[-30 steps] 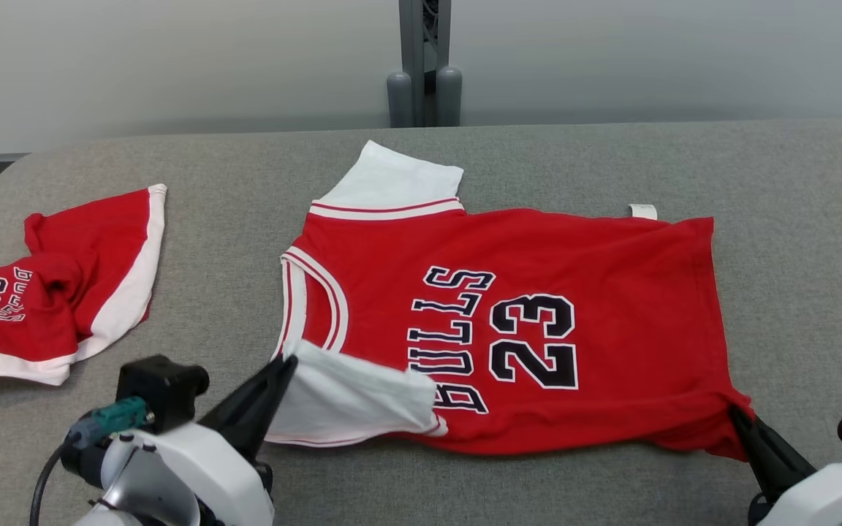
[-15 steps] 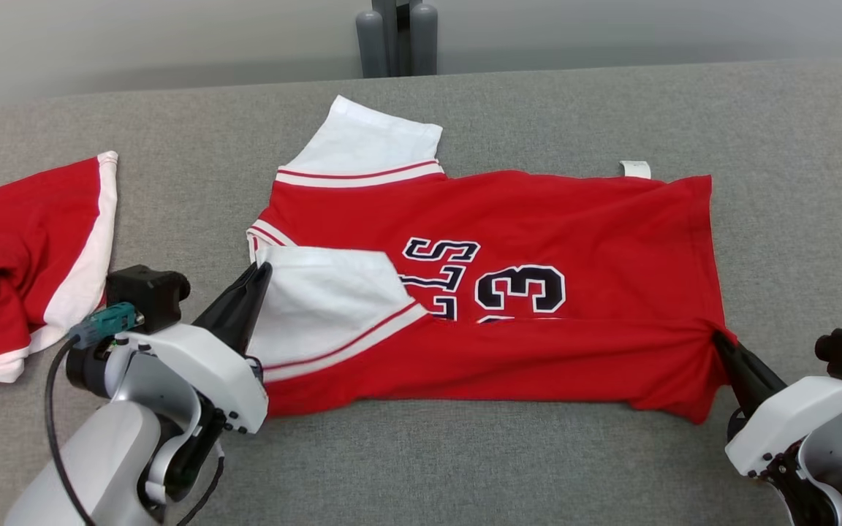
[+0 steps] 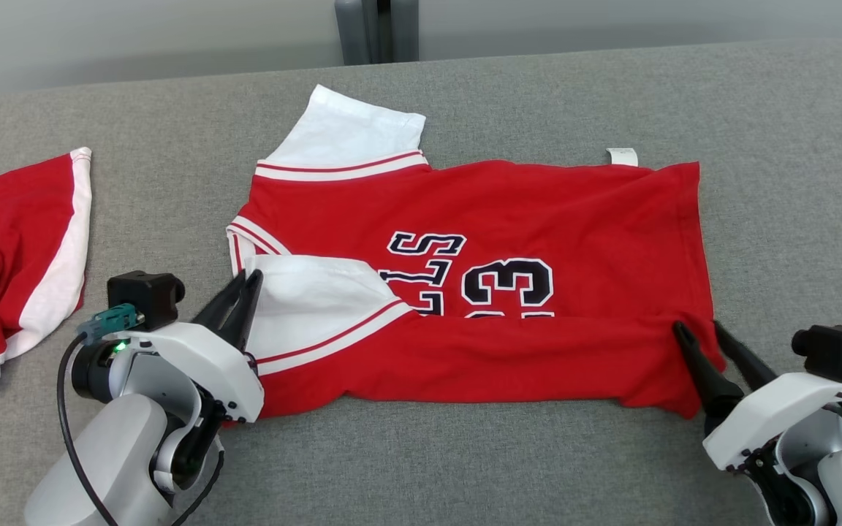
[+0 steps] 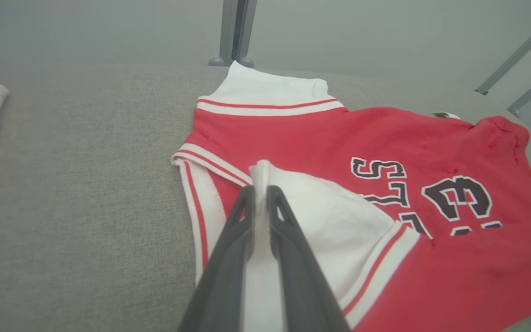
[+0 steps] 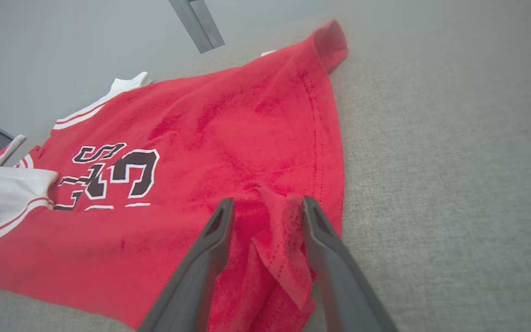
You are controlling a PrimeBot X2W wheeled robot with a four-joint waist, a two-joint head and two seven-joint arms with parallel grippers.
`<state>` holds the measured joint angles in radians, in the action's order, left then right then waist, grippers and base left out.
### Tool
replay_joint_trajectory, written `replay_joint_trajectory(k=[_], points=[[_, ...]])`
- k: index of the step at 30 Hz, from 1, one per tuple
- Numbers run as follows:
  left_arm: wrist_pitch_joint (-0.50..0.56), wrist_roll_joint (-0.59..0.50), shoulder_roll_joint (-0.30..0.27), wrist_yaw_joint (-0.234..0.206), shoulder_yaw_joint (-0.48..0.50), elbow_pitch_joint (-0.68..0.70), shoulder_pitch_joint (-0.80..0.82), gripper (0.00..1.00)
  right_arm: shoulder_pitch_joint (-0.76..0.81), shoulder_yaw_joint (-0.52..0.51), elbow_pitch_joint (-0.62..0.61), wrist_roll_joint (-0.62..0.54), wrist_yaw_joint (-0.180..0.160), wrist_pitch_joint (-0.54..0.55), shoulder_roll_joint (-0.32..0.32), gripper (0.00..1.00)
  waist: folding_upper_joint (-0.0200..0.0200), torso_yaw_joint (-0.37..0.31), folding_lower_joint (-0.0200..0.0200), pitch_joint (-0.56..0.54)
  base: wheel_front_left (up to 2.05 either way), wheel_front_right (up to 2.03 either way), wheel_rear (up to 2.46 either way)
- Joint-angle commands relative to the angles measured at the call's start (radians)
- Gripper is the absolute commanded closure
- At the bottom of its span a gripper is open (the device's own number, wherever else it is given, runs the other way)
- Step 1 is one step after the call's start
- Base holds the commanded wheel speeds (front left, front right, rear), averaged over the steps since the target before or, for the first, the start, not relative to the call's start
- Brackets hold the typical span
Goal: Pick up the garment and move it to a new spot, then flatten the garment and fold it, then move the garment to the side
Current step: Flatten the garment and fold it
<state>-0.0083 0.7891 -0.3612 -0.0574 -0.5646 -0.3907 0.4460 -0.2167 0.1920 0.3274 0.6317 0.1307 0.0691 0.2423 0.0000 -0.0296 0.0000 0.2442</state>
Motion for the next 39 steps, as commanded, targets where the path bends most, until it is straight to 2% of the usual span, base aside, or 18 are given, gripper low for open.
replay_joint_trajectory(k=[1, 3, 6, 12, 15, 18, 23, 28, 39], points=[[-0.014, 0.001, -0.001, -0.008, 0.008, -0.005, 0.006, 0.00, 0.000, -0.006, -0.007, 0.007, 0.000, -0.018, 0.010, 0.00, 0.0000, 0.001, 0.0000, -0.003, 0.00, 0.00, 0.00], [-0.042, -0.001, 0.008, -0.024, 0.016, -0.007, -0.011, 0.00, 0.020, -0.026, -0.002, -0.020, 0.000, -0.049, 0.017, 0.00, 0.0000, 0.002, 0.0000, -0.010, 0.00, 0.00, 0.00], [-0.085, -0.014, 0.013, -0.059, 0.028, 0.008, -0.036, 0.00, 0.044, -0.058, -0.025, -0.064, 0.000, -0.097, -0.006, 0.00, 0.0000, 0.005, 0.0000, -0.020, 0.00, 0.00, 0.00], [-0.187, -0.067, 0.008, -0.172, 0.051, 0.088, -0.111, 0.00, 0.112, -0.152, -0.108, -0.194, 0.000, -0.167, -0.073, 0.00, 0.0000, 0.002, 0.0000, -0.046, 0.00, 0.00, 0.00], [-0.224, -0.097, 0.009, -0.226, 0.068, 0.153, -0.157, 0.00, 0.147, -0.188, -0.156, -0.272, 0.000, -0.171, -0.108, 0.00, 0.0000, 0.002, 0.0000, -0.061, 0.00, 0.00, 0.00], [-0.242, -0.117, 0.015, -0.256, 0.078, 0.212, -0.209, 0.00, 0.180, -0.203, -0.200, -0.336, 0.000, -0.164, -0.136, 0.00, 0.0000, 0.005, 0.0000, -0.076, 0.00, 0.00, 0.00], [-0.256, -0.154, 0.020, -0.259, 0.095, 0.249, -0.280, 0.00, 0.239, -0.209, -0.250, -0.392, 0.000, -0.169, -0.169, 0.00, 0.0000, 0.012, 0.0000, -0.105, 0.00, 0.00, 0.00], [-0.253, -0.185, 0.018, -0.257, 0.076, 0.205, -0.333, 0.00, 0.303, -0.207, -0.265, -0.429, 0.000, -0.146, -0.186, 0.00, 0.0000, 0.017, 0.0000, -0.147, 0.00, 0.00, 0.00], [-0.198, -0.170, 0.016, -0.235, 0.049, 0.174, -0.302, 0.00, 0.322, -0.212, -0.285, -0.441, 0.000, -0.098, -0.191, 0.00, 0.0000, 0.026, 0.0000, -0.150, 0.00, 0.00, 0.00]])
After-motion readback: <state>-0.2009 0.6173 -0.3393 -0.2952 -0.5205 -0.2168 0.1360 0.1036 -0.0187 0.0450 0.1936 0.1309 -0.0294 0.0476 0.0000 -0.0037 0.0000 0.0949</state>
